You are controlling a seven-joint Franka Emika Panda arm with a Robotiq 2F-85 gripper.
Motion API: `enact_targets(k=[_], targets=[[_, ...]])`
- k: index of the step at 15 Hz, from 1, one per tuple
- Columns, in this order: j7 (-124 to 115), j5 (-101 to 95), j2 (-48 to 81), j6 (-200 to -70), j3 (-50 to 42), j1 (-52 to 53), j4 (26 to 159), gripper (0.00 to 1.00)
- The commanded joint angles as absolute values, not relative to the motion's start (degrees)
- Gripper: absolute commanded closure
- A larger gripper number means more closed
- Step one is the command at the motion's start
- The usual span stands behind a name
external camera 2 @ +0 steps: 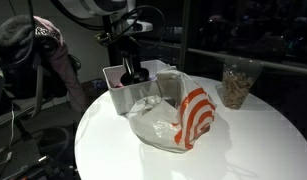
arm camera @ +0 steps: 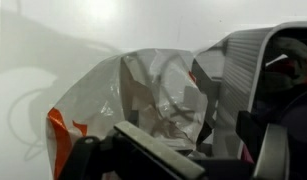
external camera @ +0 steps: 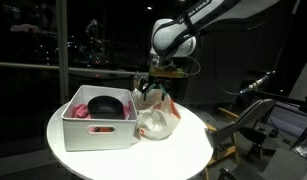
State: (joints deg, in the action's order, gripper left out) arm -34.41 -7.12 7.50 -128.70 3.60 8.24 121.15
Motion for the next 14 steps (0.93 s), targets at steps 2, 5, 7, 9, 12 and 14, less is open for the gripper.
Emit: enact_targets(k=[2,5,7,9,12,14], targets=[[-46.6,-5.6,12.6,-131.6,2.4,8.6,116.9,0.00],[-54.8,-5.8,13.9,-134.2,1.1,8.8,117.2,0.00],[-59.8,-5.5,14.9,-135.4,0.2,8.7,117.1,0.00],[-65.2,-6.0,16.2,-136.0,-0.9,8.8,116.0,0.00],[-73.8,-6.3,19.2,-136.2,-2.2,9.2,113.1,0.00],[-80.0,-7.2,20.8,-136.7,-3.3,9.7,111.5,0.00]])
